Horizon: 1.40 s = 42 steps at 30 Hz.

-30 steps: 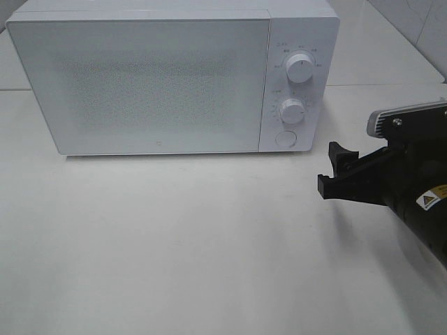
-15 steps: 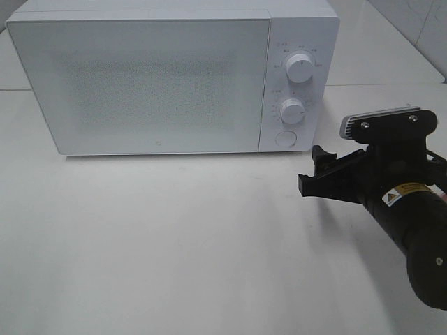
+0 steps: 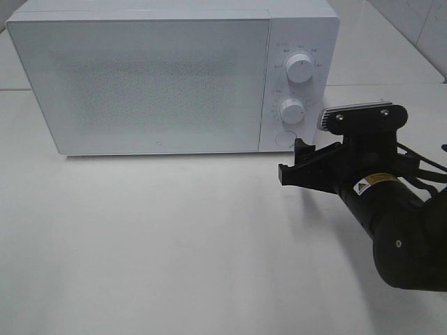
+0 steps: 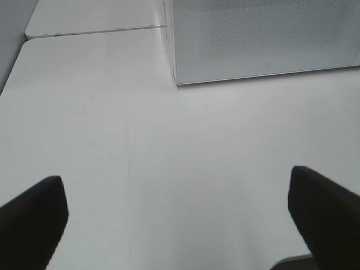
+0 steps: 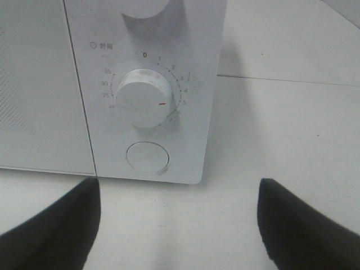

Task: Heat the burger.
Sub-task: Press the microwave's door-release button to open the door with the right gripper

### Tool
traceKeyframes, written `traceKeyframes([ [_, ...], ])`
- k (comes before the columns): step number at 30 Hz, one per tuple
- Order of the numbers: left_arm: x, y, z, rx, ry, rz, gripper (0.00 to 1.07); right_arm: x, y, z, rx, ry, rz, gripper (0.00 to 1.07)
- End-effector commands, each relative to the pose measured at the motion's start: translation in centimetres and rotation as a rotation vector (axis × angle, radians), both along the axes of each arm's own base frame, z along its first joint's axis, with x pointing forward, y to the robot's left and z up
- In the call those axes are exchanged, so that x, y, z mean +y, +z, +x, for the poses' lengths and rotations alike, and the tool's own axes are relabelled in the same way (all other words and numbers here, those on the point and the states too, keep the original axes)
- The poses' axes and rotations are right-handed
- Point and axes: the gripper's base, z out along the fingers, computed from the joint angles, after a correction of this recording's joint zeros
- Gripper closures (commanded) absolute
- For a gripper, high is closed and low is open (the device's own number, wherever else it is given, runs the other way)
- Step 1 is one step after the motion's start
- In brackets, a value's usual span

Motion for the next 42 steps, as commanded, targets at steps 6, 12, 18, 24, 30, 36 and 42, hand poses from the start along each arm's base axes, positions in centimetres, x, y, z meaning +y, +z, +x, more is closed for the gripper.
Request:
traceKeyframes([
  [6,0.0,0.0,-0.2,-0.019,-0.007,-0.006,0.07,0.3,0.2,0.2,-0.014,-0.001,0.060,0.32],
  [12,0.0,0.0,-0.2,-0.019,-0.007,-0.006,0.07,0.3,0.2,0.2,0.000,-0.070,0.300,0.44],
  [18,0.0,0.0,-0.2,-0.019,-0.007,-0.006,0.07,0.3,0.2,0.1,0.023,-0.162,0.621,0.64],
  [24,0.0,0.0,-0.2,-0.019,-0.007,-0.006,0.07,0.3,0.1,0.1,0.047,-0.252,0.921,0.81],
  [30,0.0,0.0,-0.2,-0.019,-0.007,-0.006,0.07,0.4,-0.1,0.1,0.093,-0.387,1.332,0.95],
  [36,0.0,0.0,-0.2,-0.019,-0.007,-0.006,0.07,0.4,-0.3,0.0,0.121,-0.482,1.575,1.07],
  [42,0.0,0.0,-0.2,-0.019,-0.007,-0.006,0.07,0.3,-0.8,-0.1,0.165,-0.541,1.607,1.07],
])
